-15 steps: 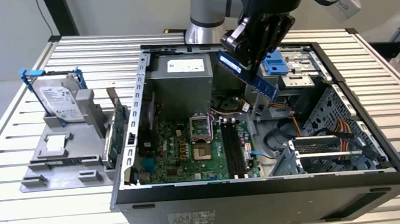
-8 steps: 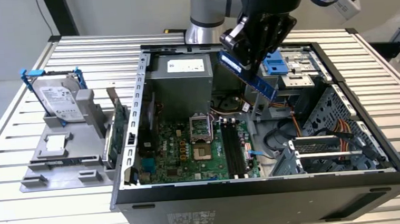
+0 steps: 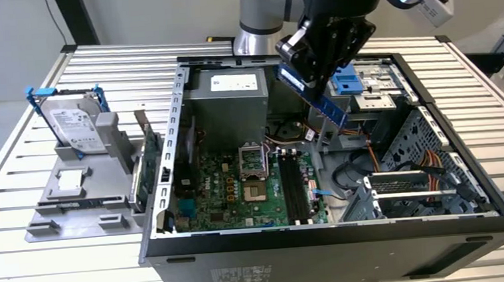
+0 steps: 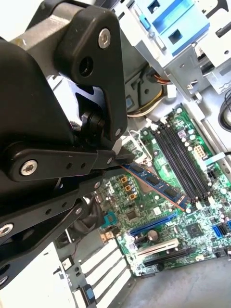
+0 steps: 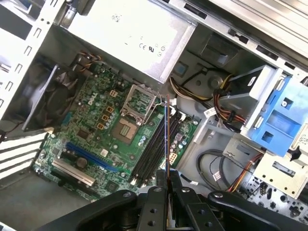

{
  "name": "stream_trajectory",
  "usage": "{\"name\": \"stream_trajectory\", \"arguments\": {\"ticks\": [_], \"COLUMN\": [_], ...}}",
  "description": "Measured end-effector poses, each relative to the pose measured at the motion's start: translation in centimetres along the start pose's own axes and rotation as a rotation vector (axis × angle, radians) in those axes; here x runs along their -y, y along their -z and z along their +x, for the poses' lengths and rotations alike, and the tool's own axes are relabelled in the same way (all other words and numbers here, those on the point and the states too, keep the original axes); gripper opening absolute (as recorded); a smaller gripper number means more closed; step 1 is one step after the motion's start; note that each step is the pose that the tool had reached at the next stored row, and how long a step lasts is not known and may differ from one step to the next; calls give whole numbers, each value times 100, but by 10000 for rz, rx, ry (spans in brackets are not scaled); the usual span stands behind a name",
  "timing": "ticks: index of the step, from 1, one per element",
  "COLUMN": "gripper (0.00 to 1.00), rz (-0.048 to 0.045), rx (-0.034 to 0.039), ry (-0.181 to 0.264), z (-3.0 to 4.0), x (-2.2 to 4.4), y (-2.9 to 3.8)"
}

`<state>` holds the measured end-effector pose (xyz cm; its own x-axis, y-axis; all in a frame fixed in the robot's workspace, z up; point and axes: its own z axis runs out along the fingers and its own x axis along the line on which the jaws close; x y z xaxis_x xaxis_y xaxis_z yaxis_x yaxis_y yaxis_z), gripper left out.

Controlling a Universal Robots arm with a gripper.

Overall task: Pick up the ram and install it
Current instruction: 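Insert the ram into the slot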

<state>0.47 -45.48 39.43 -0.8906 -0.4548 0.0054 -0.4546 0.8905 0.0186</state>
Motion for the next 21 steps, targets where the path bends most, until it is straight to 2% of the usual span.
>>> {"name": "stream_trajectory", "arguments": {"ticks": [21], "gripper": [0], "rz": [-7], "rx": [25], "ry": [-1351], "z": [2], "x": [3], "y": [0]}}
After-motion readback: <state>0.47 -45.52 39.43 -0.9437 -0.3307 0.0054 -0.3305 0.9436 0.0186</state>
